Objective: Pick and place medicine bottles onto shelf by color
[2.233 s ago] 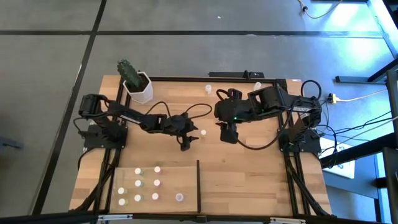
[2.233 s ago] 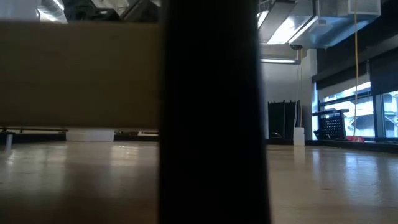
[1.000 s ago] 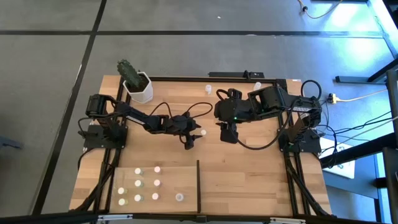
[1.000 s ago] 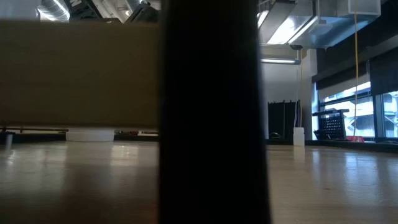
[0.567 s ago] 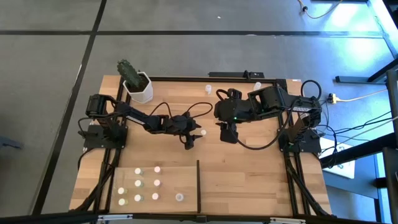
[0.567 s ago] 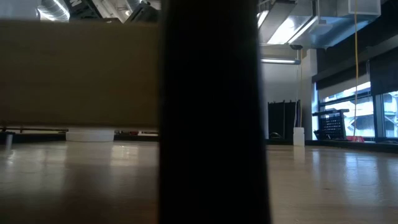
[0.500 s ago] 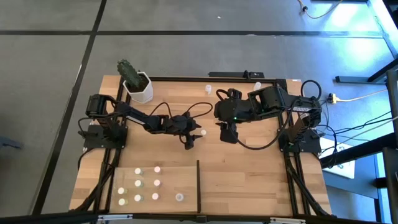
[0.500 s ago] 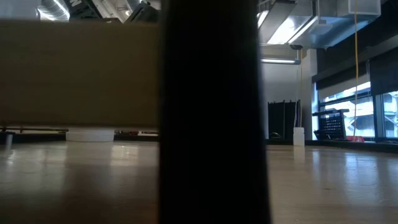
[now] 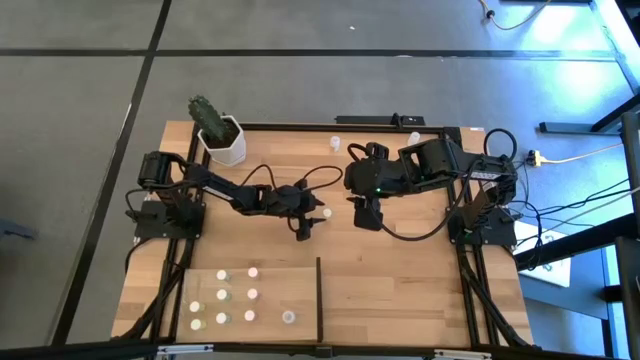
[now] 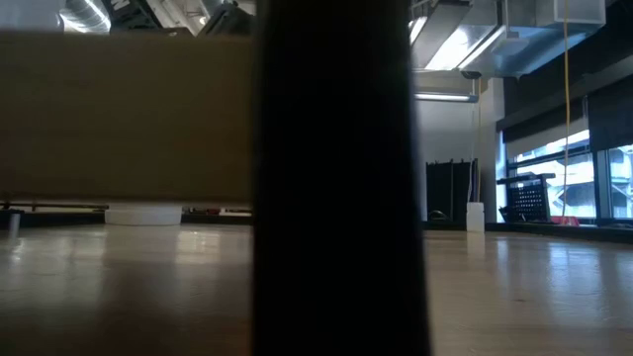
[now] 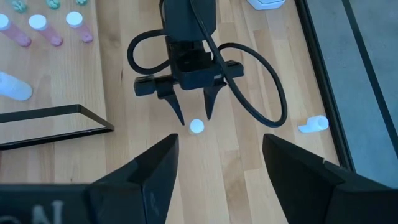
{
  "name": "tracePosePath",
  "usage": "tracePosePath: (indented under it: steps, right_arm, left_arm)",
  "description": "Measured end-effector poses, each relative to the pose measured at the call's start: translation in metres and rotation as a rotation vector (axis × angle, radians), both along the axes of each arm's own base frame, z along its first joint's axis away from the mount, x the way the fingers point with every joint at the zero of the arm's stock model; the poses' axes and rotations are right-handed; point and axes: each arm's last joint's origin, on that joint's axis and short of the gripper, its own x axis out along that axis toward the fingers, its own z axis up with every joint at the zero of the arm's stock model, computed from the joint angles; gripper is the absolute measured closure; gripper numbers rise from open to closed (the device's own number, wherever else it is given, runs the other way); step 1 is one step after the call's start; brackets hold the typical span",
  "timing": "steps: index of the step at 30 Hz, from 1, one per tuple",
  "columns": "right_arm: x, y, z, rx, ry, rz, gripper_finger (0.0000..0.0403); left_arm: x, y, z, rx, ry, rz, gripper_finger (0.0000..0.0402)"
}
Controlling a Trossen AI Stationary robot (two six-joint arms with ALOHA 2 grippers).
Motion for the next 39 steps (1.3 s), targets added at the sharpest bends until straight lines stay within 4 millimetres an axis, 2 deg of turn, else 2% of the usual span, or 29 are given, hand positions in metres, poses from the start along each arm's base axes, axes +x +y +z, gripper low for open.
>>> tracePosePath:
  steps: [4,10,17,30,39]
  right_arm:
    - [0.0,0.0,0.0,0.0,-0.001,0.0,0.0169]
    - [0.0,0.0,0.0,0.003,-0.003,-0.001,0.0169]
    - [0.0,0.0,0.0,0.003,-0.005,0.0,0.0169]
    - [0.001,0.0,0.001,0.005,-0.016,0.0,0.0169]
    - [0.002,0.0,0.001,0.004,-0.028,-0.001,0.0169]
  left_arm:
    - [0.004,0.0,-0.001,0.008,-0.035,-0.031,0.0176]
    - [0.005,-0.002,-0.016,0.005,0.012,-0.031,0.0176]
    - [0.008,-0.002,-0.012,0.018,-0.038,-0.024,0.0176]
    - [0.008,-0.002,-0.014,0.014,-0.031,-0.021,0.0176]
    - [0.007,0.01,-0.013,0.006,-0.037,0.014,0.0176]
